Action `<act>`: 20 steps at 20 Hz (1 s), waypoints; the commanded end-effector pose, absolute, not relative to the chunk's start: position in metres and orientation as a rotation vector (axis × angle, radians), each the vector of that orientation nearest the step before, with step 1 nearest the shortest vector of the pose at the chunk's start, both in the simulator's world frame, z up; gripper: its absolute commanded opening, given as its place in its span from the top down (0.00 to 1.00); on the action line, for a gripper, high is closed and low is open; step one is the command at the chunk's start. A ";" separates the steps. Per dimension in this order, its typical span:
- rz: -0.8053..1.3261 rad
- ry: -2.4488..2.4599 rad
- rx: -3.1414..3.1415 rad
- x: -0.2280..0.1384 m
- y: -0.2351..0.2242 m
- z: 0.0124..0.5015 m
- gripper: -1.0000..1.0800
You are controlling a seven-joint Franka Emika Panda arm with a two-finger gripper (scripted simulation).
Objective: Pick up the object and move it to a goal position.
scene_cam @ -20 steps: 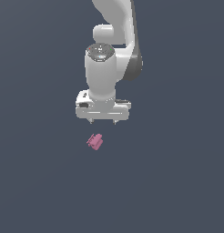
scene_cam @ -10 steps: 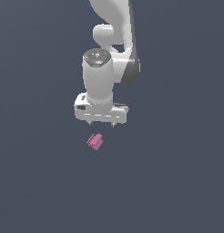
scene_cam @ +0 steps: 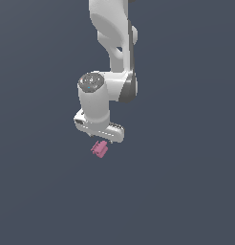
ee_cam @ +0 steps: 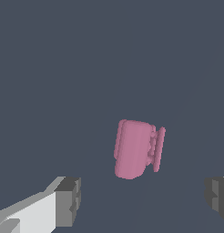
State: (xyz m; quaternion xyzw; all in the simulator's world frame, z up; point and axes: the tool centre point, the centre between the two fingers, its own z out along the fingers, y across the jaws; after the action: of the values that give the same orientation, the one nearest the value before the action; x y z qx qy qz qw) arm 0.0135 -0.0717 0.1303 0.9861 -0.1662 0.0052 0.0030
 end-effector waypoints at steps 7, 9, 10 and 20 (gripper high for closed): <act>0.002 -0.754 3.049 0.014 -0.089 0.098 0.04; 0.000 -0.774 3.045 0.014 -0.091 0.095 0.04; 0.000 -0.778 3.044 0.014 -0.091 0.094 0.04; -0.001 -0.775 3.044 0.013 -0.091 0.070 0.04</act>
State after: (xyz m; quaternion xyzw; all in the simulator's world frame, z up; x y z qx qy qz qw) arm 0.0134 -0.0910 0.0779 0.9692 -0.2464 0.0005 0.0000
